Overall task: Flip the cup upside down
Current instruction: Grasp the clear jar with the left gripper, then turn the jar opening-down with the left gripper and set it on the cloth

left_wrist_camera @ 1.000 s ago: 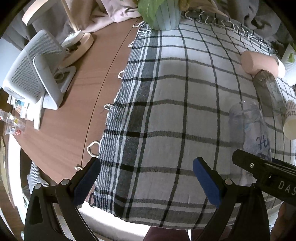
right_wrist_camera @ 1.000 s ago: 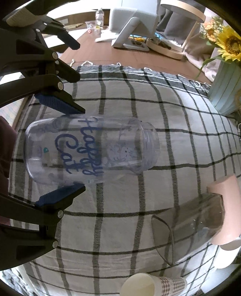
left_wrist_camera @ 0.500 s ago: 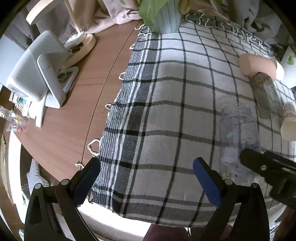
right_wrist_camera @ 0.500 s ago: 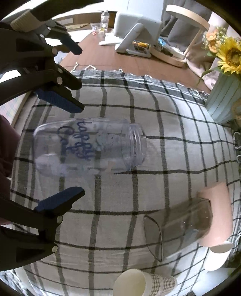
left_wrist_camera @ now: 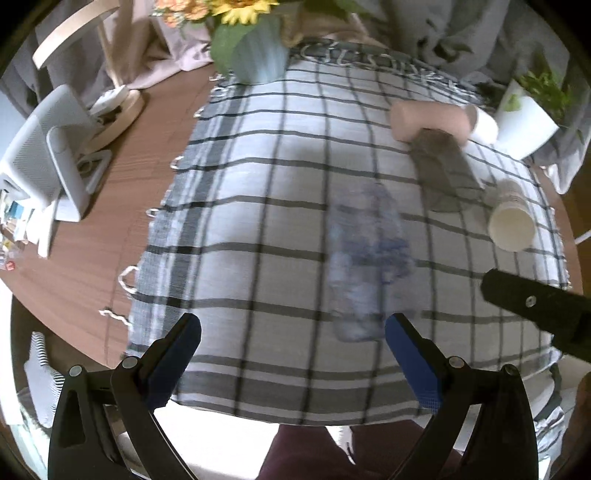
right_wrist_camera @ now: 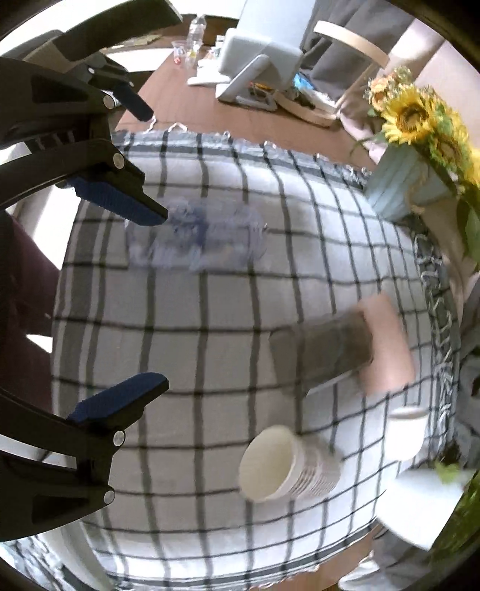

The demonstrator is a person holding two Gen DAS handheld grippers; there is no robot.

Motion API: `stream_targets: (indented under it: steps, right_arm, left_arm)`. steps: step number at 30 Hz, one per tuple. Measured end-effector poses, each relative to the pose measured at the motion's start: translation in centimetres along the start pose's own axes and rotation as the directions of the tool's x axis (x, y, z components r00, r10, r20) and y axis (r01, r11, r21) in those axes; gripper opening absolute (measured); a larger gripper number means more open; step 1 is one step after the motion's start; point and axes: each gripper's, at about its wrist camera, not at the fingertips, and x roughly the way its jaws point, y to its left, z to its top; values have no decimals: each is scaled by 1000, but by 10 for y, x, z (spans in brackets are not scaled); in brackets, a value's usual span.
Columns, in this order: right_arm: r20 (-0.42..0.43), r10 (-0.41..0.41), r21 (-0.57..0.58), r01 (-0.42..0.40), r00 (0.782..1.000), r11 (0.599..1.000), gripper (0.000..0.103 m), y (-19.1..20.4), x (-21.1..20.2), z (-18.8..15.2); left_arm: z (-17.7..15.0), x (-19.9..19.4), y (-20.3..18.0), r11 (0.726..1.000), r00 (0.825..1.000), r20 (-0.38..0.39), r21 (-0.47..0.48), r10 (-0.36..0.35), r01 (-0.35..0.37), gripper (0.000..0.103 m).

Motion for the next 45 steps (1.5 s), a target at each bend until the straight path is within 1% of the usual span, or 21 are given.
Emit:
stream_targets:
  steps: [3, 8, 11, 16, 20, 22, 23, 24, 28, 32, 38, 42, 45]
  right_arm:
    - [-26, -16, 13, 17, 1000, 1000, 82, -14, 1, -6]
    - [-54, -44, 26, 46, 998, 999, 82, -36, 4, -12]
    - [-70, -62, 37, 65, 996, 997, 82, -47, 6, -14]
    - [-82, -86, 46, 90, 993, 995, 82, -60, 7, -16]
    - [-90, -88, 46, 93, 992, 995, 82, -62, 9, -16]
    - [-94, -87, 42, 91, 992, 995, 82, -61, 10, -17]
    - [-96, -86, 38, 90, 992, 995, 82, -60, 10, -16]
    - [-97, -84, 35, 88, 992, 996, 82, -59, 11, -16]
    - [-96, -83, 28, 86, 992, 996, 82, -56, 12, -14]
    - [-86, -80, 30, 83, 993, 996, 82, -53, 10, -12]
    - [-64, -51, 57, 55, 997, 997, 82, -53, 4, -8]
    - [-42, -32, 71, 35, 999, 997, 82, -50, -2, -3]
    - [-12, -33, 75, 34, 999, 997, 82, -46, -7, 2]
  left_arm:
    - [-4, 4, -14, 999, 999, -9, 6, -38, 38, 102]
    - [-9, 18, -31, 997, 996, -28, 5, -80, 80, 102]
    - [-8, 29, -38, 996, 996, -36, -3, -84, 84, 101]
    - [-4, 42, -40, 998, 997, -47, -7, -61, 60, 94]
    - [-2, 44, -42, 998, 998, -33, 0, -60, 61, 89]
    - [-1, 45, -43, 997, 997, -33, 14, -72, 72, 83]
    - [-1, 45, -44, 996, 996, -34, 19, -82, 82, 75]
    - [-1, 44, -46, 995, 995, -35, 29, -90, 91, 71]
    - [0, 42, -51, 996, 997, -25, 62, -67, 68, 71]
    - [3, 34, -47, 995, 996, -23, 57, -82, 83, 71]
    - [16, 13, -42, 994, 995, 28, 62, -97, 95, 70]
    - [27, 9, -40, 992, 993, 47, 69, -107, 103, 70]
    - [37, 8, -40, 991, 991, 63, 77, -115, 110, 70]
